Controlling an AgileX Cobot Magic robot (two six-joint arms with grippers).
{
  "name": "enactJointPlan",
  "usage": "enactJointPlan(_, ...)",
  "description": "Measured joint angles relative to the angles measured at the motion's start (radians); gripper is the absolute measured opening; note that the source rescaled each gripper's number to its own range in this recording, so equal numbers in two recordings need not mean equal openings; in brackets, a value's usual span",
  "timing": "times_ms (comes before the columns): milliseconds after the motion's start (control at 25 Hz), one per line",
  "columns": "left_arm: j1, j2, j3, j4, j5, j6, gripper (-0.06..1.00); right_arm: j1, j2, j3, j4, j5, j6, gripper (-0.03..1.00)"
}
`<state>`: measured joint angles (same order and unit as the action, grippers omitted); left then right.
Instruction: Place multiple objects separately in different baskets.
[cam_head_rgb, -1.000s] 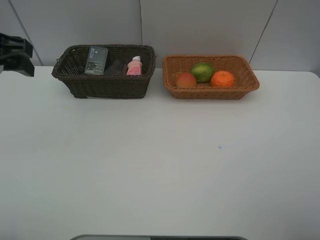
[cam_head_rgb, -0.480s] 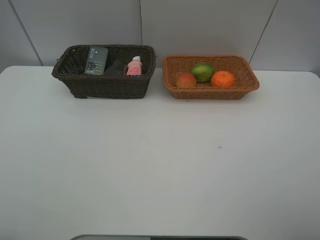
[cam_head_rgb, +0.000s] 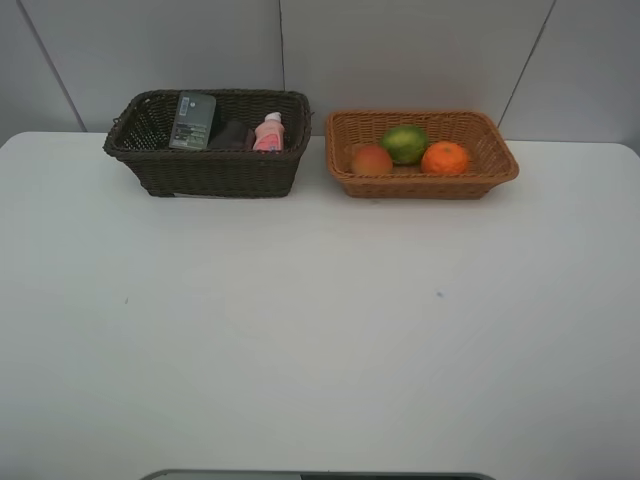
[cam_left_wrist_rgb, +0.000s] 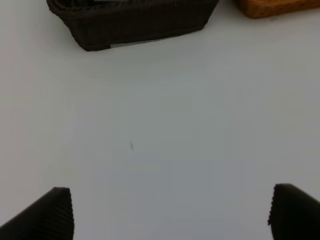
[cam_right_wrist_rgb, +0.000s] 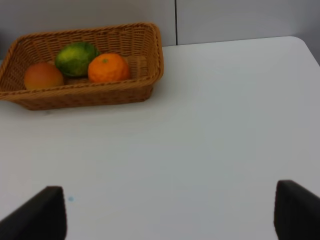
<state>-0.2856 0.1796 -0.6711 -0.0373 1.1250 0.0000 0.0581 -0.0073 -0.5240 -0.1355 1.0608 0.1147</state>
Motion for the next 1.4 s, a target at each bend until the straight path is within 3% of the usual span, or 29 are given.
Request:
enactJointPlan(240,0.000,-0.038,0.123,0.015,0.003,0.000,1.00,0.000,0.000,0.000,0.000,0.000,0.000,0.91)
enactJointPlan(480,0.000,-0.073,0.165,0.017,-0.063,-0.010,1.00,0.000,0.000,0.000,0.000,0.000,0.000,0.91)
enactJointPlan(1240,0.001,-0.188,0.167,0.017,-0.064,-0.015,1.00,-0.003,0.000,0.000,0.000,0.000,0.000,0.91)
enactJointPlan(1400,0.057,-0.188,0.167,0.017,-0.064,-0.015,1.00,-0.003,0.000,0.000,0.000,0.000,0.000,0.91)
